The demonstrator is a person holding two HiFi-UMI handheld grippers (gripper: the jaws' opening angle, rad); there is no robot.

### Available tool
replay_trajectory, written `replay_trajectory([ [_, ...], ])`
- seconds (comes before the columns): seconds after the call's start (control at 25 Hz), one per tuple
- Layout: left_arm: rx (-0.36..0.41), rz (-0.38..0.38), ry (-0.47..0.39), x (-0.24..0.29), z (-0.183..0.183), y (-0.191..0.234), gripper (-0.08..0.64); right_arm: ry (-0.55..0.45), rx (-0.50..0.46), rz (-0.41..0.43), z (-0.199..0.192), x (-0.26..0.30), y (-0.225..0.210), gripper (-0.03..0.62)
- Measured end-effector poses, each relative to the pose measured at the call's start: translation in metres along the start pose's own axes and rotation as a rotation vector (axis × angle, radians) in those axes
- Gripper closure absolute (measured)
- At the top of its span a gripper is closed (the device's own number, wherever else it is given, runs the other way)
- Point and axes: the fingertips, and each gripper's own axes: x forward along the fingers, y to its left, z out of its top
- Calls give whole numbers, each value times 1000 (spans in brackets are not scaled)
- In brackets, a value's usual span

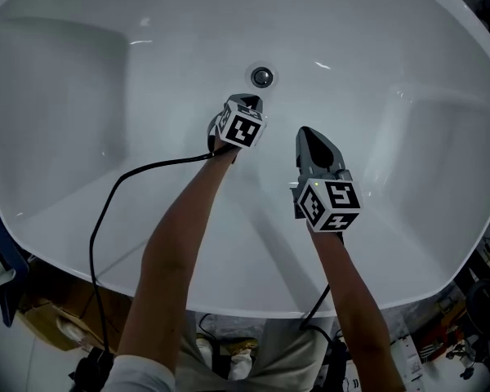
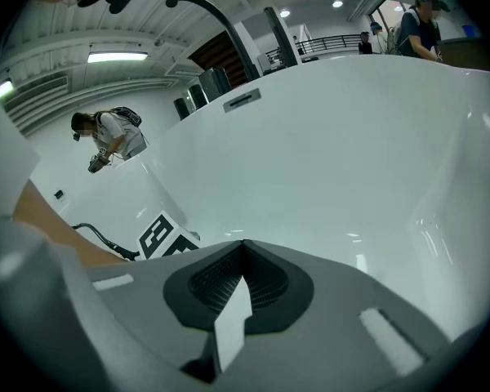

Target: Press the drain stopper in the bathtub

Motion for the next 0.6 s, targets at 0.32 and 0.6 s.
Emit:
replay_trajectory([
  [0.32,-10,12,-48,-81,31,-25,561,-25,20,-15,28,-62,22,591],
  [0.6,-96,18,-56,-164,43,-44,561,-25,28,-22,57,-117,55,590],
])
